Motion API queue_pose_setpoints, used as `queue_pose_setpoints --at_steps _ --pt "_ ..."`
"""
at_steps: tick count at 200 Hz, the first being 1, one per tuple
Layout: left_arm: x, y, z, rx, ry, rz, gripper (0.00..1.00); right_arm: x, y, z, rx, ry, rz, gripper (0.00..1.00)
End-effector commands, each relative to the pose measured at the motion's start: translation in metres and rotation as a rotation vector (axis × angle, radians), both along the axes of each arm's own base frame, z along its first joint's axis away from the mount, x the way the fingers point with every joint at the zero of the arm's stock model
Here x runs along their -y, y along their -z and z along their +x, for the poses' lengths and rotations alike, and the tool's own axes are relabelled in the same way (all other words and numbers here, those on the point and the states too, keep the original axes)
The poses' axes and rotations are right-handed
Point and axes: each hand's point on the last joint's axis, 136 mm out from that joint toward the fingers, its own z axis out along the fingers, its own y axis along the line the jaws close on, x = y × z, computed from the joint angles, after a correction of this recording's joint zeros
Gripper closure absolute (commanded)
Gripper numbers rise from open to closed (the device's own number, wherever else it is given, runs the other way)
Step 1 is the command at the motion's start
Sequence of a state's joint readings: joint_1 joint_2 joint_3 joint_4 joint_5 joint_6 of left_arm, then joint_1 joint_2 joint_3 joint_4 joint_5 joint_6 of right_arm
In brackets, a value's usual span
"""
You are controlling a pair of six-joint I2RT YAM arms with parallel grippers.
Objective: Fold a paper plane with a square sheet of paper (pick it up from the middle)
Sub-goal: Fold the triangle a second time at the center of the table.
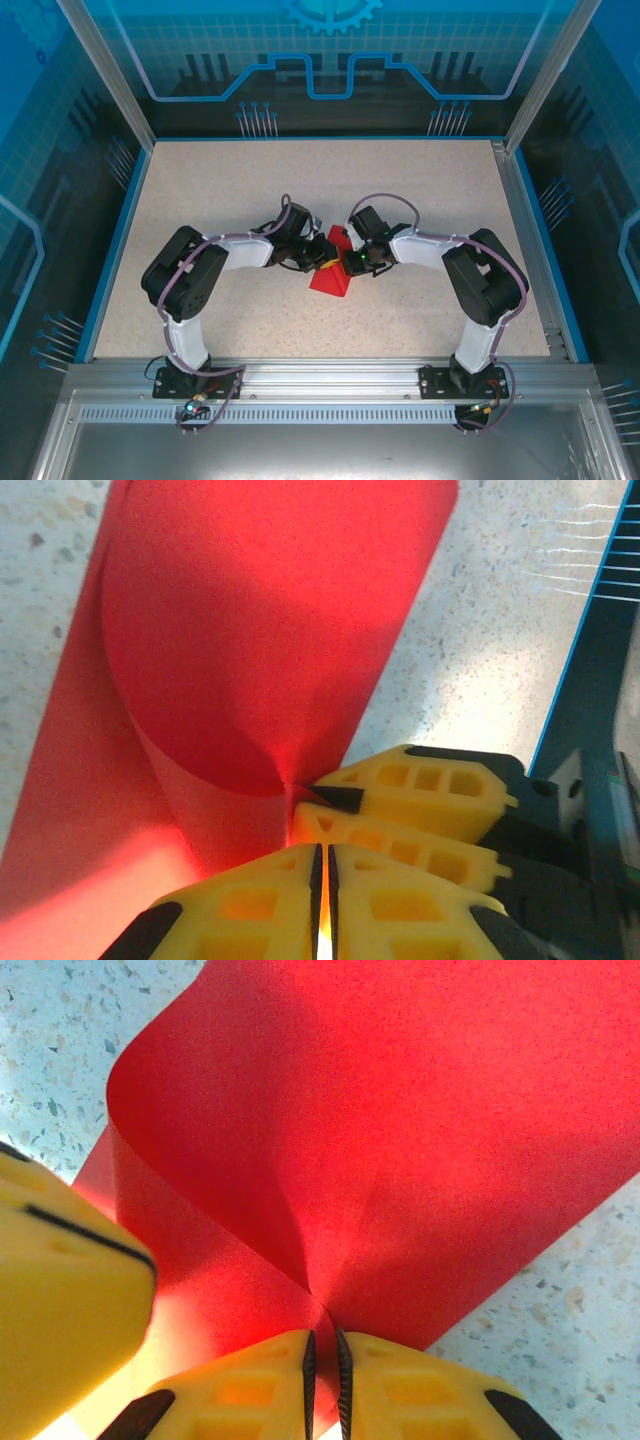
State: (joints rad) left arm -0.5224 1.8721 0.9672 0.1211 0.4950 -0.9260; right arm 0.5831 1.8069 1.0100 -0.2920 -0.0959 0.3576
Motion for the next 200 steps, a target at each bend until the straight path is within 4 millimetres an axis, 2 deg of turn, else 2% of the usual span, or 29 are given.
queue_pose_setpoints --at_steps 1,74,97,114,165,187,196,200 --pt "0.001 0.008 0.004 -0.01 0.003 0.003 0.86 0.003 0.014 -0.01 -0.039 -0.014 -0.05 0.83" --pt "-0.003 0.034 -0.001 -0.05 0.0 0.037 0.86 0.0 0.01 -0.006 -0.035 -0.005 -0.033 0.81" --pt "-0.009 0.047 -0.007 -0.08 -0.007 0.067 0.87 -0.008 -0.002 -0.002 -0.019 -0.005 0.008 0.78" --pt "-0.011 0.053 -0.012 -0.092 -0.01 0.073 0.87 -0.008 -0.012 0.001 -0.003 0.011 0.021 0.73" --pt "-0.013 0.054 -0.014 -0.09 -0.006 0.079 0.87 0.01 -0.05 0.0 0.053 0.124 0.106 0.52" --pt "-0.012 0.053 -0.013 -0.087 -0.005 0.075 0.87 0.008 -0.061 -0.009 0.053 0.152 0.182 0.51" --pt "-0.012 0.053 -0.013 -0.088 -0.003 0.074 0.87 -0.004 -0.069 -0.012 0.046 0.133 0.247 0.55" --pt "-0.012 0.053 -0.013 -0.087 -0.004 0.076 0.87 -0.006 -0.063 -0.019 0.024 0.124 0.264 0.58"
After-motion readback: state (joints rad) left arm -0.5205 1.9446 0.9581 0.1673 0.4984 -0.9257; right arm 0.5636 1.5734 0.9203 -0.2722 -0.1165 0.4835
